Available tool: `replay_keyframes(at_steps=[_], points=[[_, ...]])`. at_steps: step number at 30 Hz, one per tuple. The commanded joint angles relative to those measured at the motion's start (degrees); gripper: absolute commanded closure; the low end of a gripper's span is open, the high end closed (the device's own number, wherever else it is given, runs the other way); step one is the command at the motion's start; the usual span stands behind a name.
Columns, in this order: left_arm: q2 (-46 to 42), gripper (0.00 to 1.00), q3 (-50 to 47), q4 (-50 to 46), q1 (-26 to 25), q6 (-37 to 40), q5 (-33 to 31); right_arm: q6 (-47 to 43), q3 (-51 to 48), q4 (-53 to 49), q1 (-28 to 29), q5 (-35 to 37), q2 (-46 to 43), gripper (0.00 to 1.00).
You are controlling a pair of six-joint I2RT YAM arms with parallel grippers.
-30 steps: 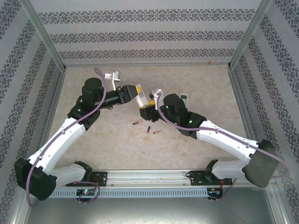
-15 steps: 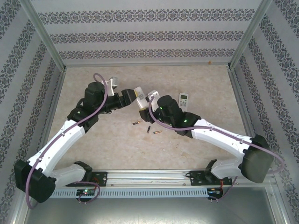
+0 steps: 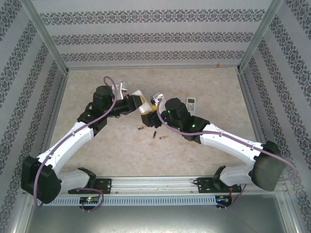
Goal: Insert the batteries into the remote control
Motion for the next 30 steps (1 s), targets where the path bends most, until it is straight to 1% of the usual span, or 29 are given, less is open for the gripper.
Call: replay_keyframes(at_steps=[1,2,3,5,6,8,12,16,19,21,24,26,28,29,30], points=[[-4.1,0.89,-1.3,6.9,0.9,4.2,-1.1,18.9,1.3,1.7,-1.9,-0.1,-1.9,0.23],[-4.9,0.9,-2.0,7.3,1.0,6.4,-2.1,26.4,0.5,2.2,-3.1,-0.3,-2.6,0.18],[-5.7,0.91,-2.9,7.6,1.0,8.6,-3.5,34.6,-1.1,3.9,-4.1,-0.3,-3.2,0.16],[-7.1,0.94,-4.4,8.1,1.0,11.8,-6.0,43.7,-4.5,9.5,-5.3,-1.7,-3.5,0.15],[-7.7,0.96,-5.0,8.3,1.1,12.7,-6.9,46.1,-5.6,11.8,-5.6,-2.8,-3.4,0.15],[-8.6,0.98,-5.9,9.6,1.1,12.7,-7.5,47.1,-5.7,13.0,-5.6,-4.2,-2.7,0.17],[-8.4,0.98,-6.5,11.5,1.1,11.4,-6.1,49.5,-6.0,17.6,-5.4,-7.8,-0.1,0.33],[-8.0,0.98,-7.3,13.0,1.2,9.2,-5.7,51.8,-5.3,21.8,-5.3,-10.8,2.6,0.41],[-8.0,0.98,-7.8,13.8,1.6,6.4,-5.9,52.0,-4.6,23.1,-5.1,-11.9,4.2,0.51],[-8.1,0.98,-8.3,14.8,2.3,3.9,-5.7,52.4,-5.0,23.7,-5.0,-12.2,4.9,0.55],[-8.1,0.98,-10.2,19.5,4.6,-2.1,-4.0,52.7,-6.1,25.2,-4.8,-12.3,5.5,0.62],[-8.0,0.98,-12.3,25.0,6.4,-7.2,-2.7,52.7,-6.8,26.0,-4.6,-12.4,6.0,0.64],[-7.8,0.98,-13.9,29.9,8.1,-11.6,-1.6,52.6,-7.3,26.3,-4.4,-12.4,6.5,0.64],[-7.7,0.98,-14.3,31.0,8.5,-12.7,-1.3,52.5,-7.3,26.6,-4.4,-12.4,6.8,0.63],[-7.8,0.98,-14.7,31.5,8.8,-13.2,-1.1,52.5,-7.3,26.9,-4.2,-12.5,7.0,0.6]])
